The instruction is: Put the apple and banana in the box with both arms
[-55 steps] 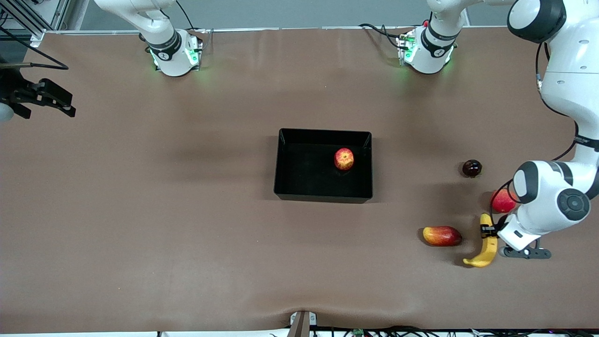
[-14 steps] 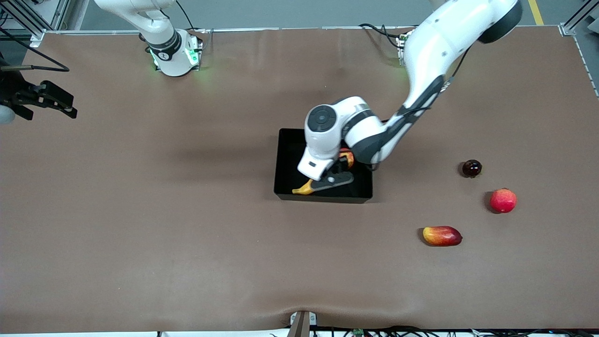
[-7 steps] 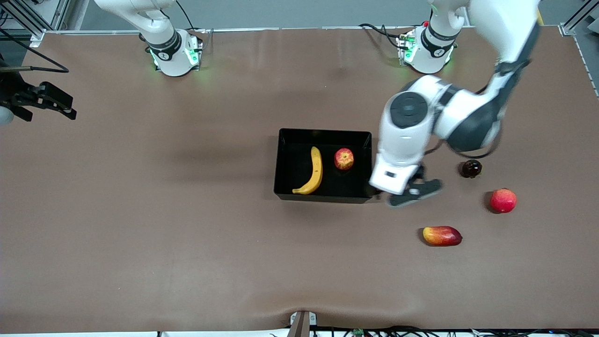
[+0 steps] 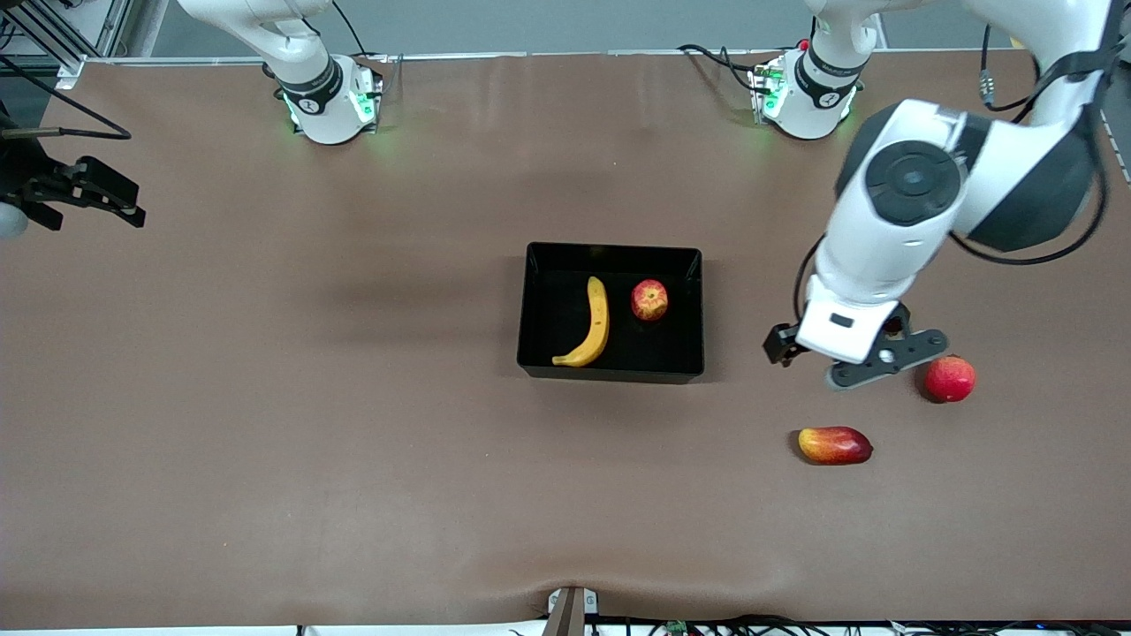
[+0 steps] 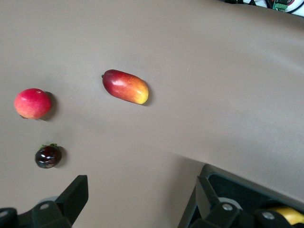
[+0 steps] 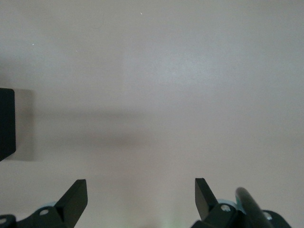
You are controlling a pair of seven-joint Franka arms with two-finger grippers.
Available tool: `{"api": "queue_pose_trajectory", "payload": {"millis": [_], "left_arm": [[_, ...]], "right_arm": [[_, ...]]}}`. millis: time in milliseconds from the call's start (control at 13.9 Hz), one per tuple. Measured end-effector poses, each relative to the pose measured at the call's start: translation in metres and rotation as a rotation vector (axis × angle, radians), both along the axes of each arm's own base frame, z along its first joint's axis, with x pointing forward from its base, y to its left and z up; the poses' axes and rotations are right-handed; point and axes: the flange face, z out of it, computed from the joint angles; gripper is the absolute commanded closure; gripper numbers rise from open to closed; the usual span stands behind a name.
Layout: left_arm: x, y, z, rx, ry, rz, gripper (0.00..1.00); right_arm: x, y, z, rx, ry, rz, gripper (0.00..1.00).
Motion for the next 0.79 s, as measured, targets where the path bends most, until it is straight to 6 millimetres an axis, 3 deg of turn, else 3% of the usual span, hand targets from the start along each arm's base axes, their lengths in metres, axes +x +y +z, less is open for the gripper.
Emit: {"api": "queue_pose_trajectory", "payload": {"millis": [359, 789], "left_arm": [[-0.008, 0.051, 0.052, -0.069, 0.041, -0.085, 0.0], [-0.036, 0.144, 0.116, -0.127, 0.08, -0.145, 0.0]], "right_arm": [[0.0, 0.0, 0.0, 0.0, 0.001, -0.001, 0.0], [0.0, 0.0, 0.0, 0.0, 0.0, -0.001, 0.0]]}}
